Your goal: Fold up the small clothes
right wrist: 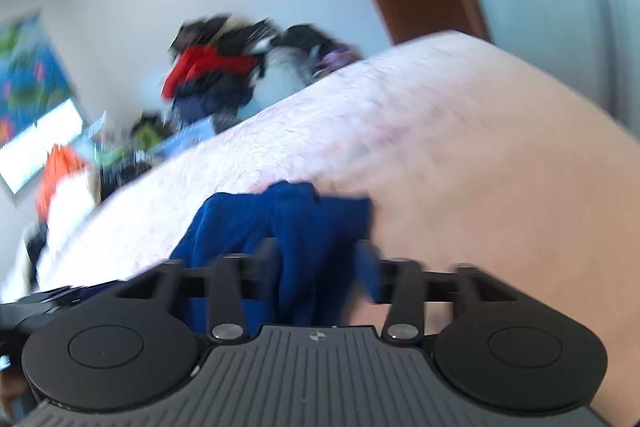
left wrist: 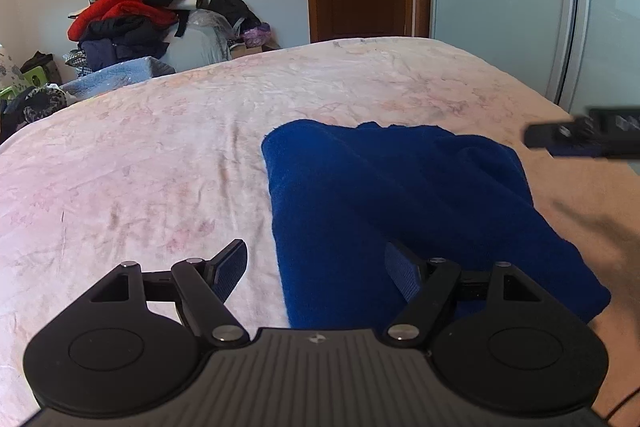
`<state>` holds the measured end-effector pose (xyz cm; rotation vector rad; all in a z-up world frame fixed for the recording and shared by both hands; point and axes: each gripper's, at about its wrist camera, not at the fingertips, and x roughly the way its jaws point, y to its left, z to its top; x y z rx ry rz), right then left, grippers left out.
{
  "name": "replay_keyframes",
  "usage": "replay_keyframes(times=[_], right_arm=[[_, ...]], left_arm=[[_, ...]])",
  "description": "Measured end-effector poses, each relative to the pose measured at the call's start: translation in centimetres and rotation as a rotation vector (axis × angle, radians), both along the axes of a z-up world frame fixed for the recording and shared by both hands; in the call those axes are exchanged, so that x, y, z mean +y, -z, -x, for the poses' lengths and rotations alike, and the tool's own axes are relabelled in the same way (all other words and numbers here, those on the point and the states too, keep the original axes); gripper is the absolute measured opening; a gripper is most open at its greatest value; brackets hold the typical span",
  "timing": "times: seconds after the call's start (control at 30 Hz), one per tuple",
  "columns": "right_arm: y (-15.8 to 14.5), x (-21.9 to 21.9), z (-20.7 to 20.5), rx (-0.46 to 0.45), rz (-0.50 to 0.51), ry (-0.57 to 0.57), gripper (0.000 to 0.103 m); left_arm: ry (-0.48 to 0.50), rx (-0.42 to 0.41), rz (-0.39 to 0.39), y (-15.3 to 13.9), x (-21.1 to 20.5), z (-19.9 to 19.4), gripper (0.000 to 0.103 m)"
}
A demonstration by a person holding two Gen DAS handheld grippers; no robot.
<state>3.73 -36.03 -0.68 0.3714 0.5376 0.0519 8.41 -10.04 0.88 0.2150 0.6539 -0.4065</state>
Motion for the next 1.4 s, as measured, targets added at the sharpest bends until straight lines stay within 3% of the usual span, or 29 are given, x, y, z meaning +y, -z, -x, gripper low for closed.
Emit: replay_keyframes(times=[0.07,0.23,0.27,0.3,0.47,0.53,0.57,0.67,0.7,0.73,0.77,0.8,0.83,0.93,1.03,1.13,1.27,1.4], right_arm=[[-0.2,1.0,-4.4,0.046,0.065,-0.064,0.062],[1.2,2.3,-11.6,0.193,0.08,-0.182,0.063],[1.5,2.4,-11.9,0.207,0.079,-0.195,0.042],[1.7,2.4,-12.2,0.216,0.07,-0.212,0.008],[0.9,2.3,-12.8,0.141,0.137,-0.133,0.008],[1.5,2.3,-13.8,0.148,0.148,-0.131,0.011],[1.8,2.6,-14.0,0.168,0.161,-0.137,0.024],[1.1,3.9,-12.4,0.113,0.306,-0.069,0.027],[0.4,4.4,-11.5,0.084,0.338,-0.043,0.033],[-0.3,4.8,-10.3,0.054,0.344,-0.047,0.031],[-1.0,5.2,-9.2,0.034,0.333,-0.084,0.037],[-1.4,5.6,-8.3,0.03,0.309,-0.147,0.052],[-1.5,6.1,-7.6,0.038,0.281,-0.217,0.053],[-0.3,7.3,-7.2,0.135,0.256,-0.317,0.054],[1.5,6.8,-7.8,0.188,0.366,-0.2,0.054],[1.3,5.0,-7.3,0.162,0.239,-0.133,0.054],[0.4,5.8,-5.0,0.09,0.284,-0.129,0.058],[2.3,5.8,-5.4,0.163,0.298,-0.157,0.06]], left_arm=[[0.002,0.009,-0.012,0.5,-0.3,0.1,0.076],[0.009,0.016,-0.021,1.1,-0.5,0.1,0.076],[0.011,0.011,-0.022,1.1,-0.5,0.1,0.076],[0.012,0.006,-0.025,1.2,-0.5,0.2,0.076],[0.02,0.001,-0.046,1.8,-1.0,0.3,0.076],[0.017,0.004,-0.047,1.9,-0.9,0.4,0.076],[0.016,0.004,-0.043,1.9,-0.9,0.5,0.076],[0.011,0.017,-0.036,2.0,-0.7,0.3,0.077],[0.009,0.021,-0.033,2.0,-0.7,0.2,0.077],[0.008,0.025,-0.031,2.1,-0.7,0.2,0.077],[0.006,0.028,-0.029,2.1,-0.6,0.2,0.077],[0.005,0.029,-0.028,2.1,-0.6,0.2,0.077],[0.005,0.029,-0.028,2.1,-0.7,0.3,0.077],[0.003,0.022,-0.036,2.2,-0.8,0.5,0.078],[-0.006,0.023,-0.041,2.3,-0.9,0.6,0.082],[-0.006,0.022,-0.046,2.5,-0.9,0.6,0.082],[-0.012,0.029,-0.043,2.7,-1.0,0.4,0.082],[-0.011,0.021,-0.051,2.8,-1.2,0.6,0.082]])
